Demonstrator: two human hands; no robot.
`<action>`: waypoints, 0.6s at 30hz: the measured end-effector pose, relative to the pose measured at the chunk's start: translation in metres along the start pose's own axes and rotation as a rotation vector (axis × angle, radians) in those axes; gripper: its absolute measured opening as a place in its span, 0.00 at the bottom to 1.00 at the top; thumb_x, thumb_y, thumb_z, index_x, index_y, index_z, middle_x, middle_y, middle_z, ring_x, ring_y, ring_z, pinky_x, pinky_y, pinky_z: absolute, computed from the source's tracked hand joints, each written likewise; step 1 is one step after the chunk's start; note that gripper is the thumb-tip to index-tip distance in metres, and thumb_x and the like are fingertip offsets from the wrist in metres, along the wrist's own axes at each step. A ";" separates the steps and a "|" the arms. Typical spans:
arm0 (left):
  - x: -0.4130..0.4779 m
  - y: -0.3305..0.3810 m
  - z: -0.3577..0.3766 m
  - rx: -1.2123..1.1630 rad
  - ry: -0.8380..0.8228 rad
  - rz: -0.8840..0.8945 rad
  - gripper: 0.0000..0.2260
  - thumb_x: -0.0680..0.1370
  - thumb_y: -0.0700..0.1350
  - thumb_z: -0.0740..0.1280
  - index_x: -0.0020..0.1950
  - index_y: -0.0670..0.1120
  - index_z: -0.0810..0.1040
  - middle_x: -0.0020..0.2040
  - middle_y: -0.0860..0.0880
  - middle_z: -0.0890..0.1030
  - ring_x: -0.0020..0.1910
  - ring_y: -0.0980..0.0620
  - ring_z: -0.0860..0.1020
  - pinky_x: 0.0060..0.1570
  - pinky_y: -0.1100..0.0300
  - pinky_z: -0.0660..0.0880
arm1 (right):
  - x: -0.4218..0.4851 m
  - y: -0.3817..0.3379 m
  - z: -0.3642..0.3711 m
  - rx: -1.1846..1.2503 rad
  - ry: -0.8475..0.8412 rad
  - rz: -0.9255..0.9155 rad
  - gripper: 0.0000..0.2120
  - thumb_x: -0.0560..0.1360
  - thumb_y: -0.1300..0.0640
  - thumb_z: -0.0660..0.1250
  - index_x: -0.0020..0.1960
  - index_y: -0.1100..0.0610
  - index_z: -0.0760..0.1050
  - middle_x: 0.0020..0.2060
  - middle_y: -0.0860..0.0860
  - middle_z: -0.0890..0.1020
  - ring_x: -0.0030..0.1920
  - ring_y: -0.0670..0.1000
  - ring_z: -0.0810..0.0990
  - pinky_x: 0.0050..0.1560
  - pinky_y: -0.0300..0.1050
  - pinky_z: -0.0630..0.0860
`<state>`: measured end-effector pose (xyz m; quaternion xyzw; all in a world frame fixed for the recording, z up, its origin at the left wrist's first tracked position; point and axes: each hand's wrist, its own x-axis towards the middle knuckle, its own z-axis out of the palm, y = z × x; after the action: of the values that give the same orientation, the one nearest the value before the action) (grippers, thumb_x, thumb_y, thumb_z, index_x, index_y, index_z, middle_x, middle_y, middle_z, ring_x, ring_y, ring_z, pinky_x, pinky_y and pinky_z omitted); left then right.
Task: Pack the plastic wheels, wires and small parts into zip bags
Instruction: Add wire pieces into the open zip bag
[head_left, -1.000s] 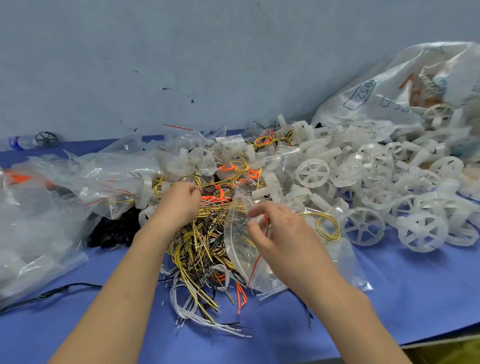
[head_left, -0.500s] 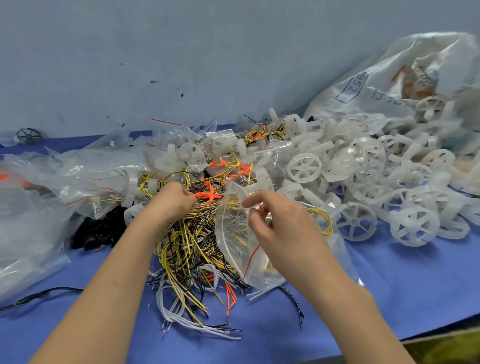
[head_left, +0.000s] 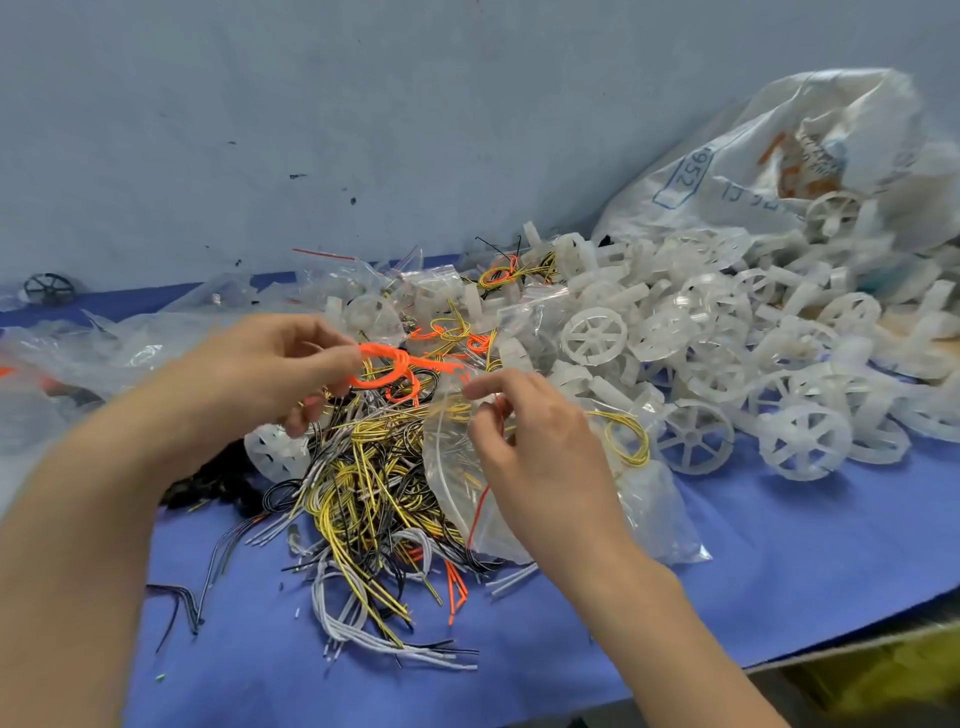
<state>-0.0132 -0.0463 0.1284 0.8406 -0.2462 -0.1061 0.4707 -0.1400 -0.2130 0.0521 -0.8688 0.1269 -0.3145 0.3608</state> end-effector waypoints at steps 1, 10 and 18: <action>-0.005 0.001 0.002 0.078 -0.069 -0.012 0.04 0.78 0.45 0.69 0.47 0.45 0.80 0.32 0.51 0.80 0.24 0.57 0.73 0.22 0.65 0.70 | -0.001 -0.003 0.001 0.005 0.021 -0.005 0.08 0.79 0.54 0.60 0.54 0.46 0.76 0.47 0.44 0.77 0.45 0.50 0.77 0.44 0.53 0.75; -0.023 -0.002 0.004 0.471 -0.115 -0.020 0.06 0.77 0.52 0.68 0.44 0.51 0.79 0.32 0.54 0.81 0.24 0.57 0.76 0.23 0.64 0.71 | -0.012 -0.017 0.001 -0.038 0.139 -0.037 0.07 0.80 0.52 0.60 0.56 0.46 0.75 0.50 0.44 0.76 0.39 0.53 0.79 0.36 0.53 0.74; -0.014 0.011 0.049 0.253 -0.282 0.048 0.07 0.79 0.45 0.67 0.43 0.46 0.81 0.29 0.50 0.80 0.23 0.56 0.75 0.23 0.63 0.71 | -0.019 -0.027 0.003 -0.292 0.256 -0.181 0.06 0.76 0.54 0.69 0.52 0.47 0.77 0.45 0.45 0.77 0.28 0.49 0.76 0.23 0.38 0.54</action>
<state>-0.0489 -0.0796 0.1105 0.8638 -0.3411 -0.1797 0.3243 -0.1533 -0.1837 0.0612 -0.8726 0.1371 -0.4318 0.1824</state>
